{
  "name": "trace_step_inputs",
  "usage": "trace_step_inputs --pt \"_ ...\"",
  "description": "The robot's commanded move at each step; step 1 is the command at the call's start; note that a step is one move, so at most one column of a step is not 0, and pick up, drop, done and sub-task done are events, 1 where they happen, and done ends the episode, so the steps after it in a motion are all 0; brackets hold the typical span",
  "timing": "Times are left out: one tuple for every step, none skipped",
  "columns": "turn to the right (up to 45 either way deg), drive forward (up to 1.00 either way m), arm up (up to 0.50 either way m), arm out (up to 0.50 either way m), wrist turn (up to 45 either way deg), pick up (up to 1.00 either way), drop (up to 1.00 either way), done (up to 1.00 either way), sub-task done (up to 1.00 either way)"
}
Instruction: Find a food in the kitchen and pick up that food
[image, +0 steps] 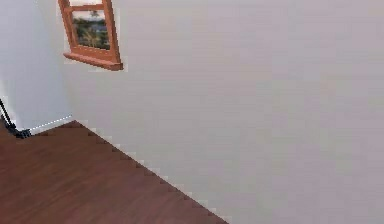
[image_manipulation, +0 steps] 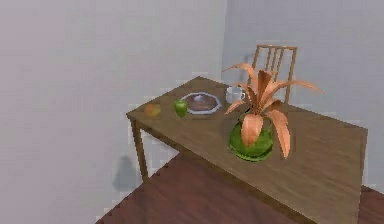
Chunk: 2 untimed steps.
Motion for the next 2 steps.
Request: trace_step_inputs --pt "45.0 0.00 0.00 0.00 0.0 0.00 0.00 0.00 0.00" --pt "36.0 0.00 0.00 0.00 0.0 0.00 0.00 0.00 0.00"
